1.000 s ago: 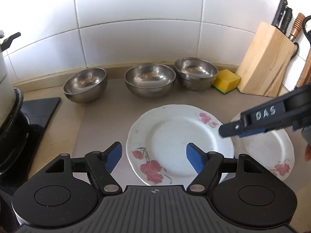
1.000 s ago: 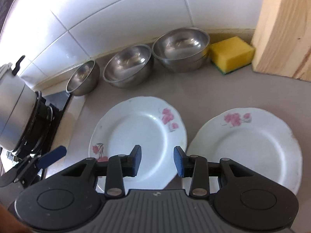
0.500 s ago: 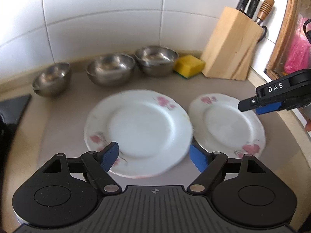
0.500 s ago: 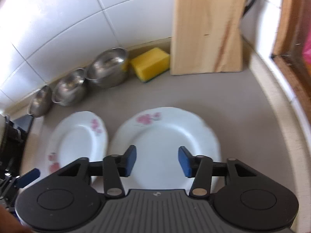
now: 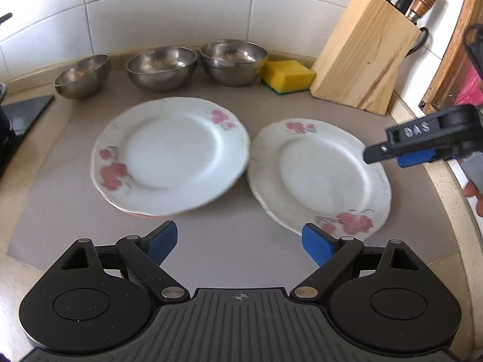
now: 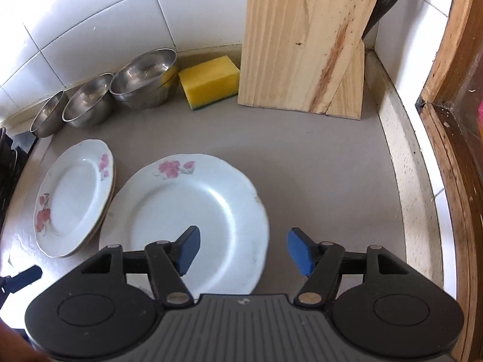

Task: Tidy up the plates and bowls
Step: 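Move both grippers toward the remaining single flowered plate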

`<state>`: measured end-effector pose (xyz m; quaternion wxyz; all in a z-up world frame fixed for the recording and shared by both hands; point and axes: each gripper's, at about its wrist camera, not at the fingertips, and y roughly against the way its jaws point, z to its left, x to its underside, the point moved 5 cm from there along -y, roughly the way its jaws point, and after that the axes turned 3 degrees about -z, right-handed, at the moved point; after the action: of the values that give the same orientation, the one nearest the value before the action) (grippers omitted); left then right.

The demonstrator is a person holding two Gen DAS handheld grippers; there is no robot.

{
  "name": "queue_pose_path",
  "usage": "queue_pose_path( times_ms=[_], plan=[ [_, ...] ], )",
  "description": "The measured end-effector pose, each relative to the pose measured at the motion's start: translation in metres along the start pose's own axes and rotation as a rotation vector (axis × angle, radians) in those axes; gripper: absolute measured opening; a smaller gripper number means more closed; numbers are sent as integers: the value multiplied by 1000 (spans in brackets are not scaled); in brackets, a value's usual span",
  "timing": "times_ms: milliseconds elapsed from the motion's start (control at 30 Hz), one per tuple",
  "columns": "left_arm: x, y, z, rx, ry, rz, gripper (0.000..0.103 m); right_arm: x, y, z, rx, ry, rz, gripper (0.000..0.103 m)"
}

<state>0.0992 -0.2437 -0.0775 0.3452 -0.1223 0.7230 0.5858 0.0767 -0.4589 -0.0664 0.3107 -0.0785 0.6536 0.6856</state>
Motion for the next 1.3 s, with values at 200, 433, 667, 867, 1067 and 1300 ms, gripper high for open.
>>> queue_pose_path(
  times_ms=[200,433,667,867,1067,1300],
  plan=[
    [2,-2,-22,-34,1,0,90,-16,-12,-4,-8,28,5,48],
    [4,0,-15,-91,22,12,90,-20,-10,1,15,143,-5,49],
    [3,2,-13,-108,26,19,91,-19,-14,0,2,143,14,49],
    [2,2,-15,-127,32,15,92,-20,-10,4,11,190,2,50],
    [1,-2,-17,-134,42,16,92,-22,-8,4,6,208,-6,52],
    [3,-5,-21,-130,46,21,93,-21,-15,1,2,207,10,53]
  ],
)
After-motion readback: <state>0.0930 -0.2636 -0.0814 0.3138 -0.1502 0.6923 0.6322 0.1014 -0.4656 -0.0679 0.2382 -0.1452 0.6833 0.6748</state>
